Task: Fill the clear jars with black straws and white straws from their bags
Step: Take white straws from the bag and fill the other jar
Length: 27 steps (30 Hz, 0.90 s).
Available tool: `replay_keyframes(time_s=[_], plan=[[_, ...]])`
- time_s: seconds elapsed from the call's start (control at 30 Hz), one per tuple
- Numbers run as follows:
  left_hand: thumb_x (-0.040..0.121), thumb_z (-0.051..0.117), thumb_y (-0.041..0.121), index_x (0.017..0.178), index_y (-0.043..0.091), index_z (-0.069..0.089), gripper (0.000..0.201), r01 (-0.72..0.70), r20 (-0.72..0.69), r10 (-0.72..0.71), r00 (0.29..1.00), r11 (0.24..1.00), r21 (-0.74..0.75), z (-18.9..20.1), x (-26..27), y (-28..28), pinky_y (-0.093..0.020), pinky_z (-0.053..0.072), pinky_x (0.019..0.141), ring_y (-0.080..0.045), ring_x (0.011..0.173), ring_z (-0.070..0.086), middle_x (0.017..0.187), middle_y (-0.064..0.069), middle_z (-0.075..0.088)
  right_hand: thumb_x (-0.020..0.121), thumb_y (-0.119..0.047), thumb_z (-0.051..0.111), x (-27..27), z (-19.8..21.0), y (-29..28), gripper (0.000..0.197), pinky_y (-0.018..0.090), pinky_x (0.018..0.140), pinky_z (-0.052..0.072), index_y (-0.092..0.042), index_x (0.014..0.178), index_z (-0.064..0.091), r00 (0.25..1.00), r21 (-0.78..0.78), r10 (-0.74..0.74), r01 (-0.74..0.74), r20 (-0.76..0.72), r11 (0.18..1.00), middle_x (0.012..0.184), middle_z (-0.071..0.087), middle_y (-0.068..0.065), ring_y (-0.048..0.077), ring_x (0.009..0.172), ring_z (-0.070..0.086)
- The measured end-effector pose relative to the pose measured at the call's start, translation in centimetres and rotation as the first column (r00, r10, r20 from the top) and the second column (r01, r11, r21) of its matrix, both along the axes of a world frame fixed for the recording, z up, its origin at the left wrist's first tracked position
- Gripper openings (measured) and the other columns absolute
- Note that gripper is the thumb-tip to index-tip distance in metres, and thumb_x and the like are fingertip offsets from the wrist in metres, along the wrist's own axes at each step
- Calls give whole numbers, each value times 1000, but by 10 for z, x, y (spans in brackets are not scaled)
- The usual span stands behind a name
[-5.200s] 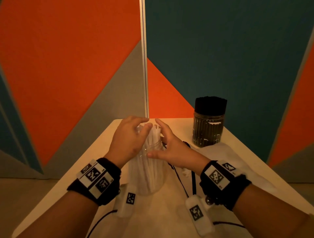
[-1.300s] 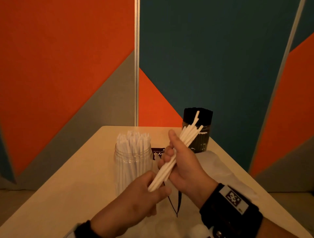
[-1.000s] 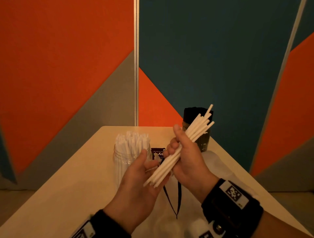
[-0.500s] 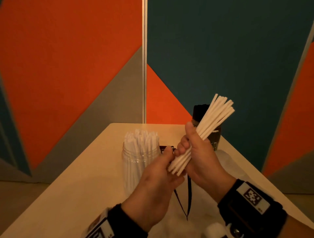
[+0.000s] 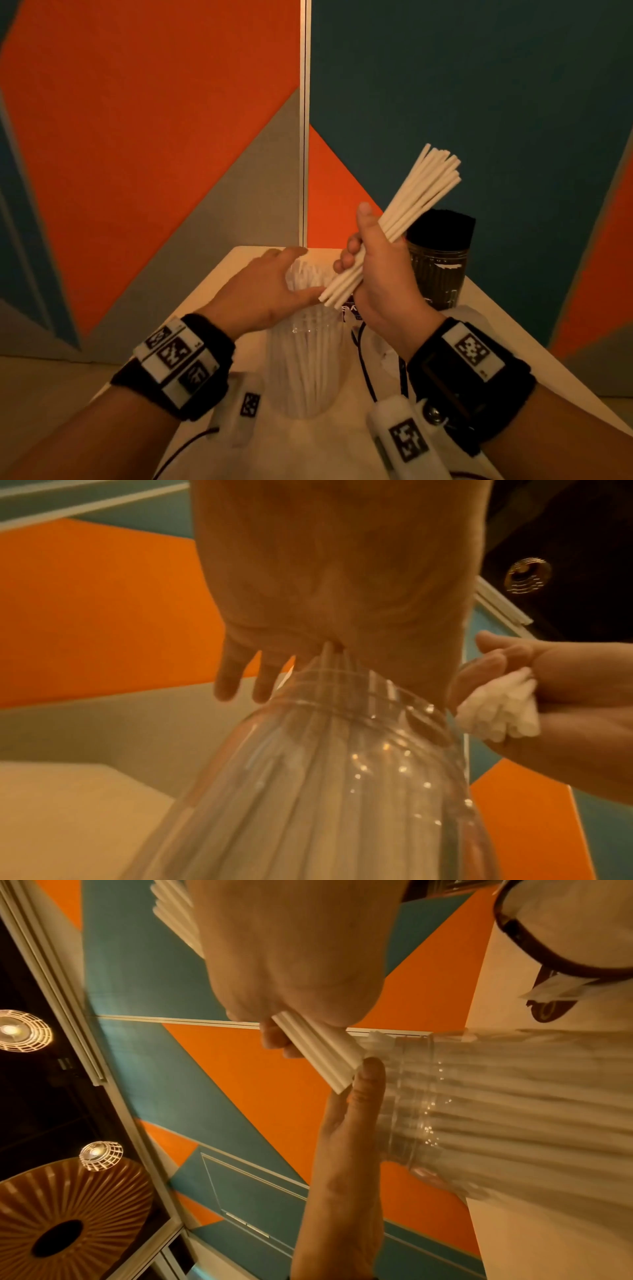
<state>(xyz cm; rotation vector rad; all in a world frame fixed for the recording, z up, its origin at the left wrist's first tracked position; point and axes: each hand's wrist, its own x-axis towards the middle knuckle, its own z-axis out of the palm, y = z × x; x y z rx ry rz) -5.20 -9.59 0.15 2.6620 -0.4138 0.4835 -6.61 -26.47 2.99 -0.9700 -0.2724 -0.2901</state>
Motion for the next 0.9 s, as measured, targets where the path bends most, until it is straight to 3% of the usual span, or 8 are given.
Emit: replay_keyframes(time_s=[0.1, 0.2, 0.43, 0.6, 0.67, 0.77, 0.83, 0.9], plan=[[61, 42, 88, 125, 41, 52, 81, 32, -47, -37, 998, 995, -90, 1, 14, 5, -30, 44, 82, -12, 105, 57, 118, 10, 60, 96, -39, 66, 8, -2, 8, 31, 29, 49, 47, -19, 78, 52, 1000, -46, -27, 27, 14, 999, 55, 47, 0, 13, 43, 49], [62, 50, 84, 105, 43, 52, 60, 30, -71, -41, 997, 988, -151, 2, 21, 9, -35, 52, 78, -10, 88, 60, 101, 9, 65, 93, -41, 68, 15, -3, 15, 32, 28, 48, 49, -16, 83, 52, 999, -89, -25, 27, 20, 996, 55, 49, 0, 14, 45, 53], [64, 36, 98, 88, 36, 52, 68, 18, -75, -37, 996, 972, -235, 2, 21, 4, -32, 46, 67, -7, 81, 59, 88, 10, 62, 91, -41, 70, 23, -15, 11, 35, 32, 58, 55, -12, 76, 59, 990, -326, -71, 107, 122, 939, 61, 61, 7, 20, 56, 64], [62, 41, 90, 101, 30, 57, 73, 51, -76, -76, 994, 956, -290, 0, 19, 1, -38, 50, 85, -12, 92, 61, 99, 6, 64, 88, -39, 74, 22, -27, 15, 30, 16, 63, 51, -10, 90, 66, 953, -483, -159, 270, 259, 833, 76, 70, -4, 4, 72, 69], [66, 42, 85, 109, 28, 59, 73, 78, -65, -105, 992, 943, -322, 0, 15, 1, -43, 50, 90, -14, 98, 61, 105, 8, 65, 85, -49, 70, 22, -33, 17, 39, 29, 77, 54, -11, 94, 64, 924, -565, -168, 347, 344, 749, 89, 67, 1, 13, 89, 67], [72, 38, 74, 102, 27, 59, 60, 102, -49, -129, 990, 924, -368, 0, 13, 2, -45, 50, 90, -15, 99, 61, 105, 6, 65, 85, -52, 64, 26, -46, 15, 35, 45, 92, 49, -19, 97, 66, 912, -688, -164, 394, 377, 609, 103, 63, 5, 23, 105, 59], [77, 40, 70, 102, 27, 60, 54, 125, -47, -157, 987, 908, -401, -1, 13, 3, -41, 49, 92, -14, 102, 59, 108, 6, 64, 93, -43, 65, 27, -55, 14, 25, 47, 97, 49, -23, 106, 68, 951, -712, -92, 283, 295, 642, 112, 63, 6, 23, 113, 59], [90, 46, 60, 104, 27, 63, 40, 155, -35, -197, 980, 858, -490, -1, 13, 4, -37, 48, 93, -12, 105, 59, 109, 6, 64, 95, -36, 66, 28, -62, 12, 30, 42, 102, 48, -23, 123, 64, 955, -721, -51, 256, 293, 644, 123, 61, 5, 18, 119, 58]])
